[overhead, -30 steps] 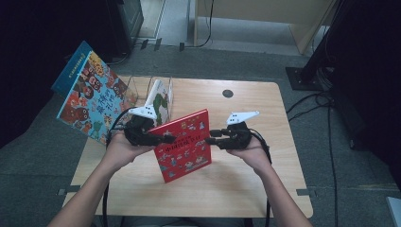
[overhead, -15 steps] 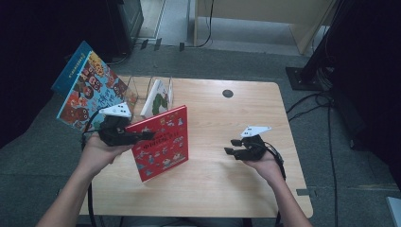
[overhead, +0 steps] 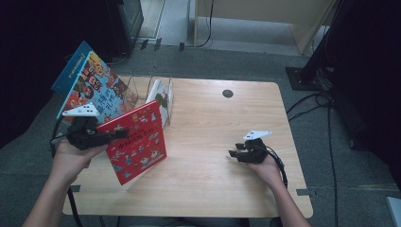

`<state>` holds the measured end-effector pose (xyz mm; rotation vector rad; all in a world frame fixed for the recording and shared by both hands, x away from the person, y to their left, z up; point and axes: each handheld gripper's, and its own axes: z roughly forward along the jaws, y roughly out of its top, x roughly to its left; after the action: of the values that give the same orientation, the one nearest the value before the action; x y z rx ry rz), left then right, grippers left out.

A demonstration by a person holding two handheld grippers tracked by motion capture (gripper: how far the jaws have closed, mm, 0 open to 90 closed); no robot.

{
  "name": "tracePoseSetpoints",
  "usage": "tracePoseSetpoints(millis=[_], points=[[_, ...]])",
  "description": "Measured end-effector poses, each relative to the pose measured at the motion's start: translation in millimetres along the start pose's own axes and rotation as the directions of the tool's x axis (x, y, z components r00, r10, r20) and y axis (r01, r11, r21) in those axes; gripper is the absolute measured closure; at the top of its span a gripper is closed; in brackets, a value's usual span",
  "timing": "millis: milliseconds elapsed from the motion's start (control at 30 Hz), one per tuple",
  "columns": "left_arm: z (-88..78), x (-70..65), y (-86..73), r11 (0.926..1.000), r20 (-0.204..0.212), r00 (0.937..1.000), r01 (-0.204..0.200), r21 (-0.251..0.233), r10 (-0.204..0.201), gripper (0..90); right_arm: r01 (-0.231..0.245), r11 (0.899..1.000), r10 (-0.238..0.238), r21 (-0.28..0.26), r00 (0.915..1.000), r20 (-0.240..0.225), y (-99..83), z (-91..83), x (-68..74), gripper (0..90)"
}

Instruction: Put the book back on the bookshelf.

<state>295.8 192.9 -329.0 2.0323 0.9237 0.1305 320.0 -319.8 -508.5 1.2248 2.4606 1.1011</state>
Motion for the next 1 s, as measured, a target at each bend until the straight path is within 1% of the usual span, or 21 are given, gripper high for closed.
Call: tracePoseSetpoints(millis=[100, 200, 267, 300, 333, 367, 433, 500, 567, 633, 700, 733, 867, 933, 1000], points=[[-8.3, 5.5, -3.3, 0.9994, -0.03, 0.9991, 0.03, -0.014, -0.031, 80.4, 0.002, 1.0, -0.002, 0.002, 1.0, 0.005, -0.6, 3.4, -1.7, 50.7], [-14.4, 12.7, -6.6, 0.9968, -0.07, 0.9946, 0.074, -0.029, -0.076, 80.4, 0.004, 1.0, -0.004, -0.013, 0.9999, 0.01, -1.8, 5.6, -1.7, 50.9], [-17.2, 17.5, -7.7, 0.9931, -0.098, 0.9886, 0.111, -0.039, -0.114, 80.4, 0.004, 1.0, -0.004, -0.023, 0.9999, 0.013, -2.0, 6.5, -2.3, 50.8], [-18.1, 19.5, -7.7, 0.9918, -0.111, 0.9858, 0.122, -0.04, -0.125, 80.4, 0.009, 1.0, -0.008, -0.028, 0.9998, 0.016, -2.3, 6.8, -2.9, 50.6], [-18.1, 19.5, -7.7, 0.9918, -0.111, 0.9858, 0.122, -0.04, -0.125, 80.4, 0.009, 0.999, -0.008, -0.033, 0.9998, 0.019, -2.7, 7.0, -3.2, 50.5], [-19.3, 22.6, -6.7, 0.9899, -0.134, 0.981, 0.136, -0.04, -0.14, 80.4, 0.01, 0.999, -0.009, -0.035, 0.9997, 0.021, -3.2, 7.0, -3.3, 50.4], [-19.5, 25.7, -4.8, 0.9879, -0.152, 0.9764, 0.148, -0.048, -0.153, 80.4, 0.016, 0.999, -0.015, -0.039, 0.9996, 0.023, -3.7, 7.2, -3.3, 49.1], [-19.1, 28.5, -2.4, 0.9836, -0.182, 0.9674, 0.165, -0.071, -0.176, 80.4, 0.024, 0.999, -0.023, -0.038, 0.9994, 0.025, -3.8, 7.6, -1.7, 46.3], [-17.4, 31.4, 1.3, 0.9828, -0.213, 0.9603, 0.166, -0.08, -0.18, 80.4, 0.048, 0.999, -0.047, -0.026, 0.9983, 0.034, -3.0, 8.4, 0.9, 44.2], [-15.2, 34.4, 6.0, 0.9817, -0.235, 0.954, 0.171, -0.083, -0.186, 80.4, 0.08, 0.997, -0.08, -0.012, 0.9954, 0.053, -2.5, 9.2, 4.3, 43.8], [-13.0, 37.2, 11.3, 0.9819, -0.248, 0.9504, 0.174, -0.075, -0.187, 80.4, 0.106, 0.994, -0.105, -0.005, 0.9921, 0.068, -2.4, 9.7, 6.5, 43.7], [-11.4, 38.7, 13.8, 0.98, -0.253, 0.9473, 0.182, -0.08, -0.197, 80.4, 0.109, 0.994, -0.109, -0.003, 0.9914, 0.073, -2.6, 9.9, 7.3, 43.6], [-4.4, 45.1, 24.3, 0.9791, -0.264, 0.9433, 0.186, -0.082, -0.202, 80.4, 0.098, 0.995, -0.097, -0.014, 0.9926, 0.072, -3.4, 10.1, 7.0, 43.5], [-0.9, 48.3, 28.7, 0.9782, -0.265, 0.9421, 0.19, -0.085, -0.206, 80.4, 0.106, 0.994, -0.104, -0.023, 0.9915, 0.078, -4.7, 10.3, 7.5, 43.3], [1.9, 51.9, 32.2, 0.9766, -0.268, 0.9398, 0.195, -0.09, -0.213, 80.4, 0.102, 0.994, -0.099, -0.041, 0.9917, 0.083, -7.1, 10.6, 8.0, 43.2]])
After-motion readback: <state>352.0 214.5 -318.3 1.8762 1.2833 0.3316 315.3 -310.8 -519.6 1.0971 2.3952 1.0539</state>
